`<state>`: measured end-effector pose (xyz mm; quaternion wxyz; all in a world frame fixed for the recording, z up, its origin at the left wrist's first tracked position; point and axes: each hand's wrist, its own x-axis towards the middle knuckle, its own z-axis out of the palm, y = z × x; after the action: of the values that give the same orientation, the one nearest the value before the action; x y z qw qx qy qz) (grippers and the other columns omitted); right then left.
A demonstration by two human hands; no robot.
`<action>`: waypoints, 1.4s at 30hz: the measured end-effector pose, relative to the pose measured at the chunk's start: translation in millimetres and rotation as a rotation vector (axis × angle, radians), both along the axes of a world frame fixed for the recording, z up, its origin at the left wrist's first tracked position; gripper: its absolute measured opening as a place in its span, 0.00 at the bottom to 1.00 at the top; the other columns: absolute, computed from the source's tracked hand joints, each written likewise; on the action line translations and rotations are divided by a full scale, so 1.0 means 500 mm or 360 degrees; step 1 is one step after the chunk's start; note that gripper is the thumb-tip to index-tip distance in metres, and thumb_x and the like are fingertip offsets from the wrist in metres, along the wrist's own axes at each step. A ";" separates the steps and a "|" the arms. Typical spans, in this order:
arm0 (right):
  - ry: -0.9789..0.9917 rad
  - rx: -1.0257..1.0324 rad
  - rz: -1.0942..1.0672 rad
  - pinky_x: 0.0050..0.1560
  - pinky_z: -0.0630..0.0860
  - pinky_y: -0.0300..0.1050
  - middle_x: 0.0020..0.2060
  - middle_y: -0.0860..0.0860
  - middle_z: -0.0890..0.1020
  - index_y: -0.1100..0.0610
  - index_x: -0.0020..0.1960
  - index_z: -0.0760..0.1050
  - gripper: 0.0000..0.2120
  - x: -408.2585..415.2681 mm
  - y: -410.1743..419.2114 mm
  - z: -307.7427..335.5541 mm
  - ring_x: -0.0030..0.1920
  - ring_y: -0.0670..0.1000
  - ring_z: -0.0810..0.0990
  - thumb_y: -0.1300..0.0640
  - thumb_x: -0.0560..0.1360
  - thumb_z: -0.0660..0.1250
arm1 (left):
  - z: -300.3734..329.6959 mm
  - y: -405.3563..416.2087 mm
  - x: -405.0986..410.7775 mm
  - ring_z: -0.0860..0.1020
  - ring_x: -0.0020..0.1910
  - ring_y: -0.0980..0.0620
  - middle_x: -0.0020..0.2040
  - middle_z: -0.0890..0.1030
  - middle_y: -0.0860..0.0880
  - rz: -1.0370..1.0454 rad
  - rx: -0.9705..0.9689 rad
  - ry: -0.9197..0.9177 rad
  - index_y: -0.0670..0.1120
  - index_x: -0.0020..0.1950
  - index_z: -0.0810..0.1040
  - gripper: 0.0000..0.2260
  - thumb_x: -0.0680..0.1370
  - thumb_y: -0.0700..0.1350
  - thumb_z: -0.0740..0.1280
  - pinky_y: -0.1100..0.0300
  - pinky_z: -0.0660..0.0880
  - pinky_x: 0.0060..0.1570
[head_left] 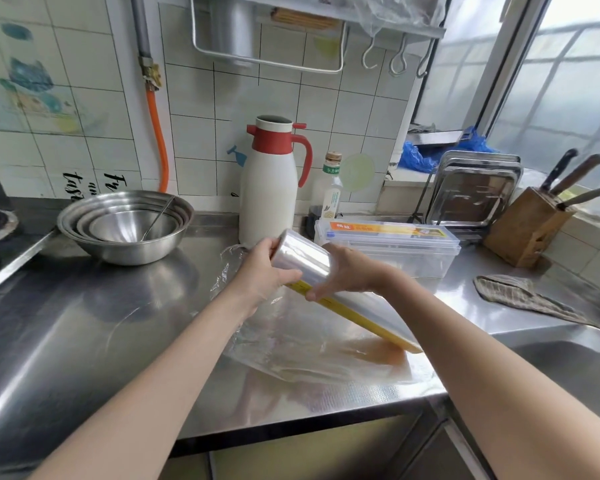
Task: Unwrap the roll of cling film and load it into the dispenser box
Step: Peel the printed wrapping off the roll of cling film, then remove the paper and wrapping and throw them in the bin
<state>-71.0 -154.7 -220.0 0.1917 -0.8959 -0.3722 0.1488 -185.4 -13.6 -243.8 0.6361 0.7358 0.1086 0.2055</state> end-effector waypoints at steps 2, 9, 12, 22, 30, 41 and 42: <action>0.0085 0.0036 0.0008 0.70 0.65 0.51 0.71 0.52 0.67 0.55 0.74 0.58 0.52 0.004 0.000 0.002 0.70 0.55 0.66 0.39 0.58 0.78 | -0.006 0.003 -0.003 0.79 0.44 0.54 0.48 0.80 0.49 -0.0005 0.0059 0.0002 0.45 0.58 0.72 0.21 0.69 0.32 0.72 0.66 0.76 0.42; 0.0248 -0.0038 -0.0036 0.66 0.67 0.49 0.64 0.48 0.71 0.49 0.69 0.64 0.43 0.025 -0.009 0.013 0.62 0.50 0.69 0.40 0.60 0.78 | -0.036 0.019 -0.010 0.77 0.48 0.59 0.51 0.79 0.51 -0.0058 0.0260 -0.0042 0.47 0.64 0.70 0.26 0.69 0.30 0.69 0.67 0.73 0.43; 0.0106 -0.0104 -0.0016 0.54 0.72 0.45 0.54 0.48 0.77 0.53 0.59 0.72 0.35 0.023 -0.001 0.011 0.55 0.50 0.75 0.39 0.59 0.78 | -0.039 0.021 -0.009 0.76 0.42 0.67 0.49 0.79 0.53 -0.0041 0.0407 -0.0094 0.50 0.60 0.71 0.24 0.69 0.30 0.67 0.73 0.71 0.40; 0.0030 0.0257 -0.0057 0.57 0.75 0.54 0.53 0.53 0.79 0.58 0.60 0.72 0.36 0.006 -0.024 -0.001 0.53 0.55 0.77 0.42 0.59 0.78 | -0.049 0.013 -0.004 0.69 0.62 0.54 0.56 0.72 0.53 0.0207 0.0913 -0.0282 0.45 0.67 0.68 0.28 0.69 0.31 0.69 0.68 0.64 0.59; 0.0158 0.0768 -0.0179 0.58 0.77 0.52 0.54 0.54 0.81 0.57 0.63 0.72 0.36 0.000 -0.087 0.040 0.55 0.55 0.80 0.51 0.59 0.80 | -0.122 0.000 0.008 0.75 0.60 0.52 0.61 0.76 0.48 -0.0111 0.0771 0.0412 0.45 0.62 0.72 0.17 0.74 0.39 0.69 0.61 0.71 0.56; 0.0201 0.1286 -0.0416 0.53 0.80 0.48 0.53 0.57 0.81 0.59 0.61 0.70 0.33 -0.001 -0.205 0.068 0.53 0.54 0.81 0.59 0.60 0.80 | -0.143 -0.075 0.042 0.71 0.66 0.52 0.68 0.73 0.49 -0.0380 0.1177 0.0723 0.46 0.66 0.73 0.18 0.76 0.43 0.65 0.66 0.64 0.62; 0.0226 0.1363 -0.0450 0.52 0.80 0.48 0.53 0.57 0.81 0.59 0.61 0.71 0.32 0.000 -0.217 0.069 0.53 0.54 0.81 0.61 0.60 0.80 | -0.142 -0.081 0.047 0.71 0.66 0.52 0.68 0.72 0.49 -0.0406 0.1197 0.0736 0.46 0.67 0.72 0.18 0.76 0.43 0.65 0.66 0.64 0.62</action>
<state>-71.0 -263.0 -185.5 0.5884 -0.7655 -0.2602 0.0150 -162.1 -54.3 -314.9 0.3043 0.9495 0.0740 -0.0190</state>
